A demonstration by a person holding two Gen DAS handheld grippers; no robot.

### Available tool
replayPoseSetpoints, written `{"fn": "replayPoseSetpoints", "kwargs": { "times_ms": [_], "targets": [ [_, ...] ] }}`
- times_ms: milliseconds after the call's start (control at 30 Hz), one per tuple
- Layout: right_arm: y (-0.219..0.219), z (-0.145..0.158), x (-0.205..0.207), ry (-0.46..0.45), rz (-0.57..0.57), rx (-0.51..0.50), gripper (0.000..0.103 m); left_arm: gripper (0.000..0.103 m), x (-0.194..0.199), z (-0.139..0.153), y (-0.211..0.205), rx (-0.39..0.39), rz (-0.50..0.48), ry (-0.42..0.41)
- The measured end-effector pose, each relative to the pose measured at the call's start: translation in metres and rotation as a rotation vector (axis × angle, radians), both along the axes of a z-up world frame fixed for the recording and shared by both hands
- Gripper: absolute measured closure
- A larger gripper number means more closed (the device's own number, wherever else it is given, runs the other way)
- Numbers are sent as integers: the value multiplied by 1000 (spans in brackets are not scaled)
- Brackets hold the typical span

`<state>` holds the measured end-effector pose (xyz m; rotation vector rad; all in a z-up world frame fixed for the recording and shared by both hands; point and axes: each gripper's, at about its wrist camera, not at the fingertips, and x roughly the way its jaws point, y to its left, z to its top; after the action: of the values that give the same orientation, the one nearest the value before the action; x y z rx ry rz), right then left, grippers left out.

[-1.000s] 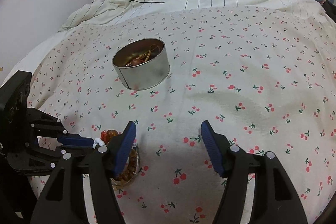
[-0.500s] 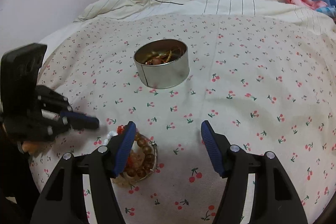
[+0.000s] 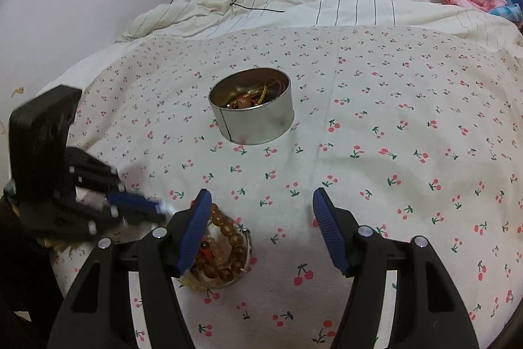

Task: Organize jewelry
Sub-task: 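Grasp the white-bead bracelet with the left tool while the right tool grasps the silver bangle, then carry the white-bead bracelet into the tin with the left tool while the right tool lifts the silver bangle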

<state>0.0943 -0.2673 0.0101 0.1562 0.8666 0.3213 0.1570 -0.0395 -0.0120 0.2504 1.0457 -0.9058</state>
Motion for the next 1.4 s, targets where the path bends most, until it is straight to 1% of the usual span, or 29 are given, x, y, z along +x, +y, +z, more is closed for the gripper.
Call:
{"fn": "replayPoseSetpoints", "kwargs": {
  "times_ms": [67, 100, 167, 233, 300, 333, 400, 467, 533, 567, 600, 633, 667, 700, 767, 867, 900, 1000, 1100, 1267, 1300, 1400],
  "targets": [
    [5, 4, -3, -16, 48, 24, 41, 97, 12, 4, 16, -5, 63, -3],
    [14, 7, -7, -27, 109, 30, 41, 97, 18, 5, 22, 5, 102, -10],
    [32, 6, -12, -14, 222, 38, 41, 97, 27, 2, 32, 15, 156, 7],
    [54, -2, -17, 24, 320, 14, 41, 97, 33, -3, 33, 46, 183, 9],
    [67, -10, -17, 52, 351, -38, 41, 97, 32, -9, 25, 83, 173, 3],
    [69, -12, -17, 57, 351, -50, 41, 97, 31, -11, 23, 91, 169, 1],
    [63, -10, -16, 54, 325, -44, 41, 97, 30, -11, 21, 95, 161, 3],
    [45, -3, -14, 58, 272, -10, 41, 97, 32, -12, 19, 102, 165, 1],
    [26, -5, -14, 84, 217, -18, 41, 97, 31, -10, 22, 99, 173, 6],
    [18, -8, -14, 104, 189, -21, 45, 97, 31, -11, 22, 99, 173, 6],
    [12, -10, -14, 120, 176, -21, 53, 97, 30, -11, 21, 101, 171, 4],
    [7, -14, -13, 145, 162, -25, 58, 96, 28, -12, 20, 101, 169, 3],
    [4, -17, -12, 162, 157, -30, 68, 96, 28, -12, 20, 100, 167, 5],
    [4, -22, -10, 181, 159, -32, 75, 96, 28, -13, 20, 100, 166, 7],
    [9, -29, -10, 210, 187, -29, 81, 96, 28, -15, 19, 101, 167, 10],
    [16, -31, -9, 223, 189, -17, 81, 96, 29, -16, 18, 100, 168, 13],
    [14, -28, -9, 209, 180, -14, 86, 96, 29, -16, 18, 100, 168, 14],
    [10, -18, -12, 160, 175, 38, 94, 96, 29, -16, 18, 100, 168, 15],
    [10, -4, -16, 103, 190, 86, 95, 96, 30, -16, 19, 100, 169, 16],
    [11, 10, -20, 49, 234, 166, 95, 96, 30, -19, 18, 105, 167, 16],
    [11, 11, -19, 50, 237, 167, 95, 96, 30, -19, 18, 106, 167, 17],
    [18, 0, -14, 92, 231, 111, 95, 96, 29, -21, 16, 112, 164, 18]
  ]
}}
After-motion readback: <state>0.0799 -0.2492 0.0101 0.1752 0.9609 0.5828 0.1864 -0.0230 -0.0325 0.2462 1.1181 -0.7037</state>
